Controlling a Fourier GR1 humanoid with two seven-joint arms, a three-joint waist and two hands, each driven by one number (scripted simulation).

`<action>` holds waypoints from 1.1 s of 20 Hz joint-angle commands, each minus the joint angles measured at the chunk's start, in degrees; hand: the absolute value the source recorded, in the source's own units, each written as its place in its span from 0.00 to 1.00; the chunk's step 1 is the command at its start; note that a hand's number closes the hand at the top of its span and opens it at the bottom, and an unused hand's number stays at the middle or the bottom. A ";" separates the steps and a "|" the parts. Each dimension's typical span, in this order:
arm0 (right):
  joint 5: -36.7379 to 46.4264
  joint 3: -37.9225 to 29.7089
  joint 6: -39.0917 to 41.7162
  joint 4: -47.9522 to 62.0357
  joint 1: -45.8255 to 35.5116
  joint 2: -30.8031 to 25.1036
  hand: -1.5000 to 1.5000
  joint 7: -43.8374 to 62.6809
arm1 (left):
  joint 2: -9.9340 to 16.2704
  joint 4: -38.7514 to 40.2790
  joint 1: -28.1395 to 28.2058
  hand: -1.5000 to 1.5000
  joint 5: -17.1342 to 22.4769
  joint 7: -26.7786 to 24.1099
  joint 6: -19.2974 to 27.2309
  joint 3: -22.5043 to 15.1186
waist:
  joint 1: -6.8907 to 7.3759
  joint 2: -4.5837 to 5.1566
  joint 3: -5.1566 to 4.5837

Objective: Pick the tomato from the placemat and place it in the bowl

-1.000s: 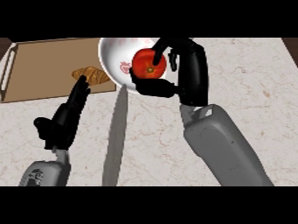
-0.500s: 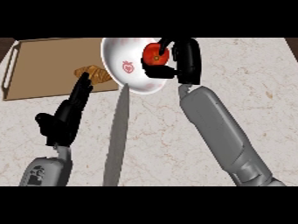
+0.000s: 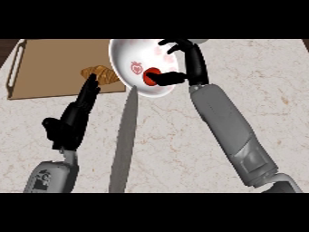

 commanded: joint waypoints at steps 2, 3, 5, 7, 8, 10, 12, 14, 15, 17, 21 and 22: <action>-7.30 -3.99 4.61 4.75 -0.50 0.02 0.00 -13.08 | -0.32 -2.33 1.72 0.50 0.76 2.04 -0.88 -0.92 | 0.54 -0.08 0.03; -7.92 -4.96 8.81 4.34 -1.34 0.01 0.00 -13.70 | -2.16 0.60 1.19 0.50 -1.08 -0.43 1.59 -1.38 | -0.52 -0.18 0.00; -11.28 -7.43 7.05 4.95 -1.31 0.01 0.00 -18.03 | -0.69 -0.40 1.97 0.50 -1.01 -0.91 0.23 -1.31 | -0.18 -0.21 0.01; -14.02 -10.09 7.68 3.25 -0.52 0.02 0.00 -21.20 | 2.00 -1.50 2.62 0.50 1.63 0.06 -1.85 1.72 | -0.59 -0.48 0.00; -14.74 -10.90 8.72 3.28 0.85 0.02 0.00 -22.48 | -0.13 1.16 -0.48 0.50 -0.09 0.74 0.81 1.17 | -1.69 -0.56 -0.01; -17.35 -11.62 9.93 5.49 1.53 0.01 0.00 -26.16 | 0.48 0.31 0.63 0.50 0.91 -0.80 -0.40 1.65 | -1.37 -0.58 -0.02; -18.67 -14.64 13.46 6.34 -0.49 -0.70 0.00 -23.94 | -2.04 0.88 2.63 0.50 -1.71 -1.44 2.21 -0.82 | -1.77 -0.64 -0.03; -20.10 -14.07 19.10 4.01 3.11 -2.74 0.00 -21.26 | 0.93 1.34 -0.99 0.50 0.53 1.45 0.23 2.62 | -2.80 -0.99 -0.04; -20.59 -15.59 17.52 8.72 -0.69 -0.94 0.00 -22.32 | -0.23 -1.67 -0.43 0.50 -0.55 3.47 1.11 0.59 | -1.71 -0.71 -0.02; -21.11 -15.30 21.52 8.22 2.04 -1.59 0.00 -22.04 | -2.04 1.17 1.00 0.50 -1.67 0.07 1.85 -0.77 | -2.33 -0.84 -0.05; -23.55 -17.36 31.75 10.78 5.89 -4.19 0.00 -25.96 | -0.29 0.21 2.42 0.50 -0.64 -1.04 0.56 0.83 | -2.03 -0.71 -0.03; -22.93 -17.01 34.91 11.97 6.24 -6.37 0.00 -26.35 | 0.17 0.67 -0.95 0.50 -0.11 0.84 0.46 1.88 | -2.06 -0.65 -0.02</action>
